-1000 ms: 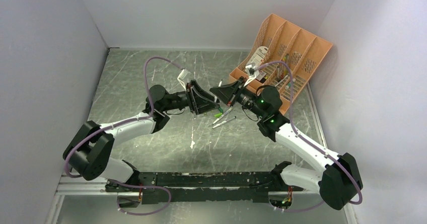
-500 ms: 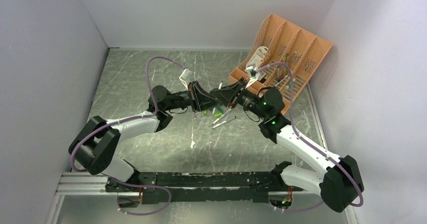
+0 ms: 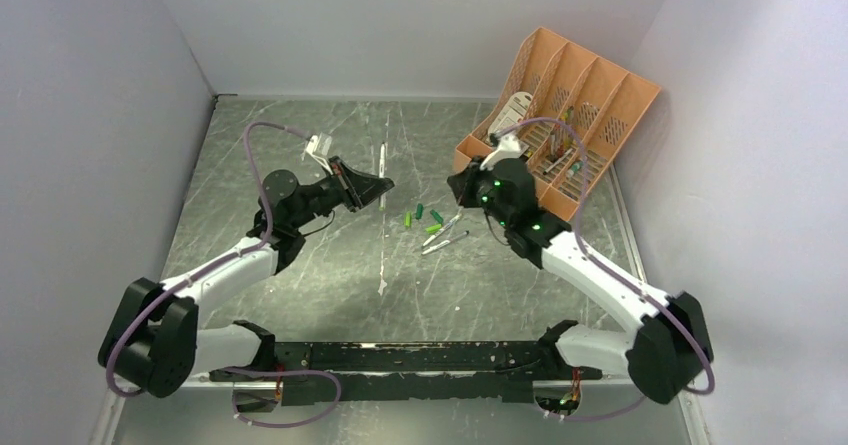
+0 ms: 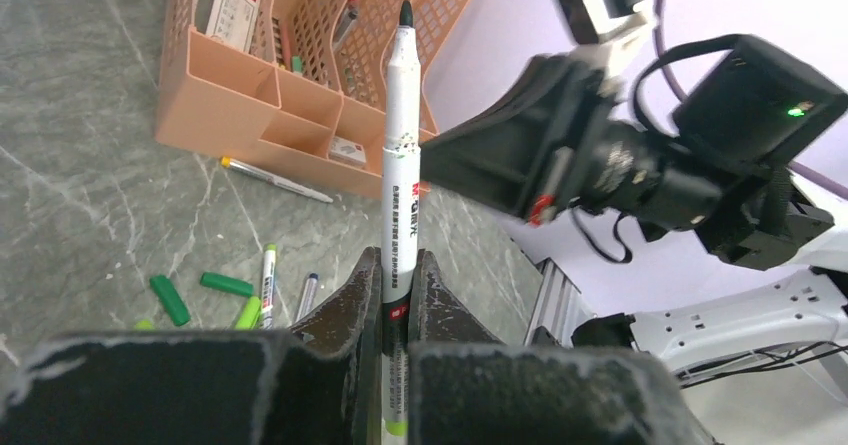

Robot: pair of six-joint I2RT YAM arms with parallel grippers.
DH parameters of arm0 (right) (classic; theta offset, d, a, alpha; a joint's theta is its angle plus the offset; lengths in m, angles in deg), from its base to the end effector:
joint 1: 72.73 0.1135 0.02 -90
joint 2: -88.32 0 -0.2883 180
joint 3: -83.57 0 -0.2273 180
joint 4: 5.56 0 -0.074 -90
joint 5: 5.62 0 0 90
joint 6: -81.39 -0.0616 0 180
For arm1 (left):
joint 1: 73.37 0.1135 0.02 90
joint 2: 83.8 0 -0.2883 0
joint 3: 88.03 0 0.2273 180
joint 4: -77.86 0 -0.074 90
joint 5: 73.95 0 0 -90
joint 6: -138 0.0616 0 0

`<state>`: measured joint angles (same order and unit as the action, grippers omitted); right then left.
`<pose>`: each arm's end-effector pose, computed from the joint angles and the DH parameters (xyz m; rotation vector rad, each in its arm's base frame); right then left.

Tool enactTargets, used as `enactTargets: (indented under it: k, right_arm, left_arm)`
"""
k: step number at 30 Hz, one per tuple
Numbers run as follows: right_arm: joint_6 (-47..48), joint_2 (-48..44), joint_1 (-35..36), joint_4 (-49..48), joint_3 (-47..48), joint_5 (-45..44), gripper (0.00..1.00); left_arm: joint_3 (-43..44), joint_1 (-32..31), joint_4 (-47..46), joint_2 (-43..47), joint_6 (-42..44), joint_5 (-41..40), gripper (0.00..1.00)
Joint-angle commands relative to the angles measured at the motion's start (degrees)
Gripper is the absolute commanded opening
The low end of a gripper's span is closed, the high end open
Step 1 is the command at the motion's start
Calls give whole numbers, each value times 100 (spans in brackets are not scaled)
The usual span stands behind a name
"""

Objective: Insert the pens into the pen caps

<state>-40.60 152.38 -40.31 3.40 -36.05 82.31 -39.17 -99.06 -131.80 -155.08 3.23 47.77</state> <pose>0.2148 0.1338 0.3285 0.0199 1.8584 0.7645 0.2229 -0.1432 0.3158 0.2357 1.6090 -1.3726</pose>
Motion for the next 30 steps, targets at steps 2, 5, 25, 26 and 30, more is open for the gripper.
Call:
enactTargets:
  k: [2,5,25,26,30]
  right_arm:
    - [597,1014,489,1131,319,-1230,0]
    - [599,1709,641,1189,700,-1172,0]
    - [26,4753,1019,2177,2883,-1754,36]
    - [32,4804,1021,2087,2835,-1725,35]
    - [-33,5025,1046,2067,2889,-1756,33]
  left_arm:
    - [-72,-4,839,461,481,-418,7]
    - [-140,-2,1015,606,564,-545,7]
    - [-227,-4,1637,966,812,-1029,7]
    - [-227,-6,1634,957,799,-1024,7]
    - [-254,-5,1493,856,712,-917,7]
